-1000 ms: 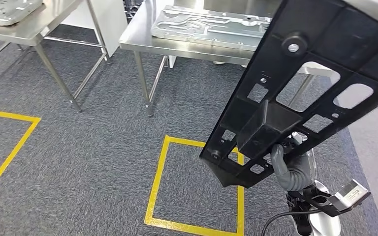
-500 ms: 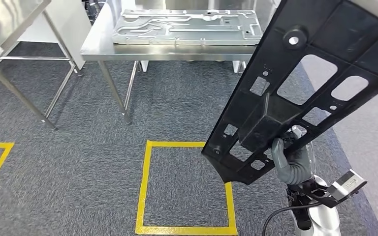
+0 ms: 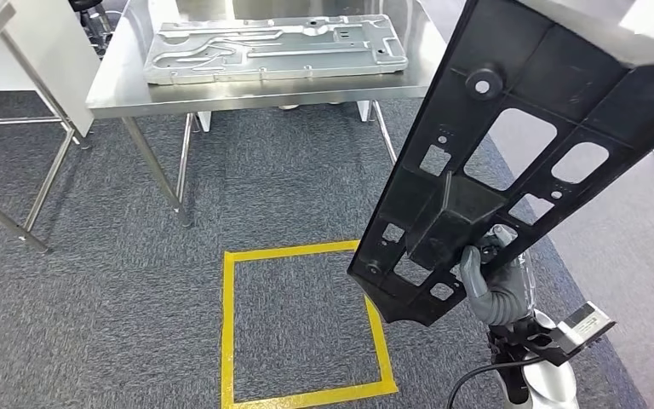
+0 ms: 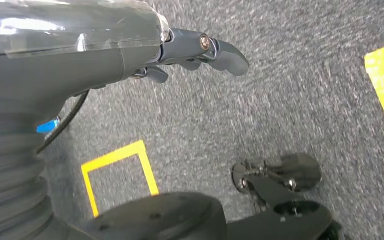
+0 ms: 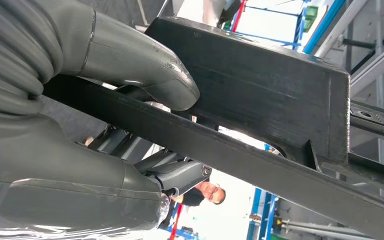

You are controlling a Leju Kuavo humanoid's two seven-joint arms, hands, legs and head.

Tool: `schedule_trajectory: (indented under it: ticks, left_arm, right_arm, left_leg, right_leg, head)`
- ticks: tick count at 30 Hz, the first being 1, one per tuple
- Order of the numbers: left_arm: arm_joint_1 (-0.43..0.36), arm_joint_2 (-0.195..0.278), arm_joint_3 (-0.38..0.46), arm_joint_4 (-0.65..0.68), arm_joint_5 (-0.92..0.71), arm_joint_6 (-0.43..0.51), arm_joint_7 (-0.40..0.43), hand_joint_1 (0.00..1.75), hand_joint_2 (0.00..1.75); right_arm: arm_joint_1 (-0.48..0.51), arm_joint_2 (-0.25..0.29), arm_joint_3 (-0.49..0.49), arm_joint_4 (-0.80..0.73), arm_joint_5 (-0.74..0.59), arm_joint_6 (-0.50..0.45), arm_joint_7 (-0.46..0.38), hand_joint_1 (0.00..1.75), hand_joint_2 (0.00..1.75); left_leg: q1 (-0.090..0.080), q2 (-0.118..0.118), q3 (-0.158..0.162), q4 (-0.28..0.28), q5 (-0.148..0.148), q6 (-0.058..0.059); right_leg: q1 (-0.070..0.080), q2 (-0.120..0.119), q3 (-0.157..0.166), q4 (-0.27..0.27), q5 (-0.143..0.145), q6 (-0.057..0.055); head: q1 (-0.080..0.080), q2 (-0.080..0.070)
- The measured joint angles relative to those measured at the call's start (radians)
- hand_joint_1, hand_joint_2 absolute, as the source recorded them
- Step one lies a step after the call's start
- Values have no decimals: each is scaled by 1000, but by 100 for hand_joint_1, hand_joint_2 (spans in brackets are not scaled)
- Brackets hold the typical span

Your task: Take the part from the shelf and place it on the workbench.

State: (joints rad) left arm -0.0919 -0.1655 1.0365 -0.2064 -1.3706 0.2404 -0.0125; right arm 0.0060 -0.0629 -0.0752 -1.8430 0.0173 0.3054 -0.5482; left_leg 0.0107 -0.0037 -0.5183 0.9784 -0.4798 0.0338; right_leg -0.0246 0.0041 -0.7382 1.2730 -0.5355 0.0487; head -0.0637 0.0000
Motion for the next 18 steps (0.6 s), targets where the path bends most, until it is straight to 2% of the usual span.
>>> schedule_trajectory:
  ticks: [2,4,6,8,9,10,12,13,14,15,16,18]
  left_arm:
    - [0,2,0,0,1,0,-6,0,175]
    - [0,4,0,0,3,1,-13,0,175]
    - [0,6,0,0,6,3,-19,0,175]
    - [0,7,0,0,7,4,-26,0,175]
    - [0,8,0,0,6,5,-29,0,175]
    - [0,8,0,0,6,6,-33,0,175]
    - [-2,9,0,0,5,8,-40,0,175]
    - [-5,9,0,0,5,8,-42,0,175]
    - [-7,9,0,0,5,8,-44,0,175]
    - [-9,9,0,0,4,8,-45,0,175]
    - [-9,10,0,0,3,8,-44,0,175]
    - [-5,13,0,0,2,8,-42,0,175]
  right_arm:
    - [1,0,0,0,6,-1,2,175,175]
    - [3,0,0,-1,12,-1,6,175,175]
    - [6,0,0,-2,17,-2,10,175,175]
    - [8,0,0,-3,19,-2,12,175,175]
    - [8,0,0,-4,20,-2,12,175,175]
    - [8,0,0,-6,20,-2,12,175,175]
    - [11,0,0,-8,21,-2,12,175,175]
    - [13,0,0,-9,21,-2,12,175,175]
    - [16,0,0,-9,21,-3,12,175,175]
    - [20,0,0,-9,21,-3,12,175,175]
    - [23,1,0,-10,21,-3,12,175,175]
    - [26,1,0,-13,21,-3,12,175,175]
  left_leg:
    - [0,8,6,4,-7,-8]
    - [-3,11,7,9,-15,-20]
    - [-5,13,8,9,-20,-31]
    - [-3,14,10,12,-27,-41]
    - [-1,14,4,29,-39,-46]
    - [0,13,-13,68,-63,-49]
    - [1,13,-76,200,-128,-53]
    - [1,13,-109,266,-151,-54]
    - [1,13,-129,304,-157,-54]
    - [1,13,-131,304,-141,-52]
    - [0,13,-115,264,-109,-47]
    - [-3,10,-55,127,-35,-33]
  right_leg:
    - [-6,-6,71,-132,64,2]
    - [-3,-11,131,-245,99,-5]
    - [5,-9,140,-263,97,-19]
    - [4,-6,141,-265,96,-33]
    - [3,-5,142,-267,96,-41]
    - [2,-5,143,-269,97,-48]
    - [5,-6,144,-270,94,-56]
    - [8,-5,145,-269,93,-58]
    - [10,-4,146,-269,92,-60]
    - [13,-2,148,-269,91,-61]
    - [15,1,151,-269,90,-61]
    - [19,7,158,-268,87,-58]
  head:
    - [0,0]
    - [0,0]
    - [0,0]
    - [0,0]
    - [0,0]
    - [0,0]
    - [0,0]
    - [0,0]
    - [0,0]
    - [0,0]
    - [0,0]
    - [0,0]
